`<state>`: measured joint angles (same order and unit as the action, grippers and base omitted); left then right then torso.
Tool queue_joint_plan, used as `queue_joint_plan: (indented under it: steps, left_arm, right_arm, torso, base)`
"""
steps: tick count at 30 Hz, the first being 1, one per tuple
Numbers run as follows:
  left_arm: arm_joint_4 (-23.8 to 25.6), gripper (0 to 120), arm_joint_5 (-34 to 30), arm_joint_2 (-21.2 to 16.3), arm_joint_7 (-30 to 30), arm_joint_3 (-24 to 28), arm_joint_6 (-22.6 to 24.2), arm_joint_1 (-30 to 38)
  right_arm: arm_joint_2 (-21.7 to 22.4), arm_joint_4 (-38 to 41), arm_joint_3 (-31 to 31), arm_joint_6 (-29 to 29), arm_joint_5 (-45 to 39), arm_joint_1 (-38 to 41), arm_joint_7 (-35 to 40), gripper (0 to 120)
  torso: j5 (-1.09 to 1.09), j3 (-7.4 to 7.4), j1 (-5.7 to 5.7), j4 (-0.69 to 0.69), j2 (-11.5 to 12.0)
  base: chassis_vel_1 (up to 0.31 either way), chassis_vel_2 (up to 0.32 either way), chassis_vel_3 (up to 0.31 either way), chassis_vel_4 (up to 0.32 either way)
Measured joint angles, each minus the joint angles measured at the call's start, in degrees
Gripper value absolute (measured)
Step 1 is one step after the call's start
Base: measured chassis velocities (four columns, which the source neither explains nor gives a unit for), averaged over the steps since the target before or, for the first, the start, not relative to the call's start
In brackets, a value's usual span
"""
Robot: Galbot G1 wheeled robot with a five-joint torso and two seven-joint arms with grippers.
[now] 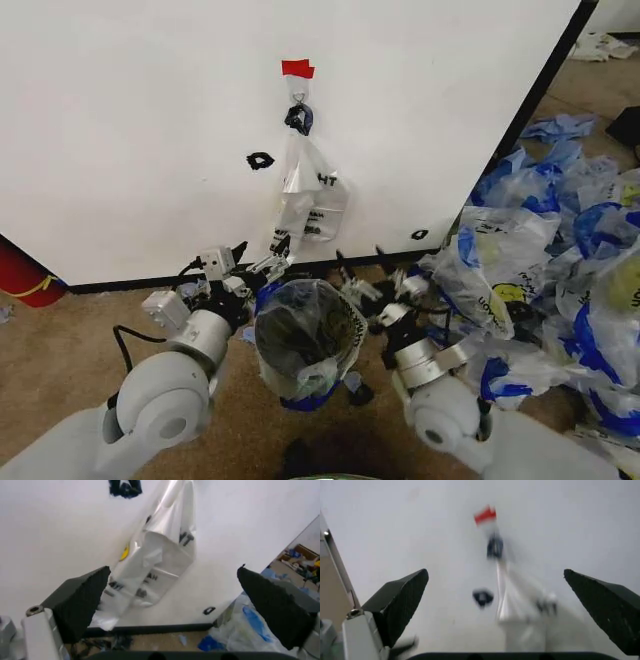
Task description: Pick up the garbage bag from the wall and place it over the trash bin.
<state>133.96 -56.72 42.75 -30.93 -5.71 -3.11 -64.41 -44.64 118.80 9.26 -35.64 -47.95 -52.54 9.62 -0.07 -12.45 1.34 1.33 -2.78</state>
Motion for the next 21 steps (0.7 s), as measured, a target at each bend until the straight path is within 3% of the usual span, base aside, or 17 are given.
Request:
queue_joint_plan:
  steps: [10,15,21]
  left_arm:
    - [-2.23,100,9.85,4.77,4.97,-3.70,-3.28,-6.96]
    - [-2.13,100,18.72,7.24,8.80,-5.57,-5.85,-11.82]
    - [-3.34,100,21.89,10.02,10.50,-9.35,-7.52,-13.08]
  right_arm:
    - [1.43,0.39,-16.22,-1.21,3.02,-5.39,-1.35,100]
    - [-0.18,1.31,-25.97,-1.14,4.10,-12.73,-1.31,100]
    - [-3.53,1.76,-36.61,-0.47,8.71,-17.89,-1.29,100]
  torso:
    - [0.02,0.00,0.00,0.03,0.00]
    - [0.03,0.00,0.00,0.02,0.00]
    - [0.01,0.00,0.00,0.02,0.00]
  base:
    - [0.000,0.000,0.000,0.000]
    - [0.000,0.000,0.000,0.000]
    - [0.000,0.000,0.000,0.000]
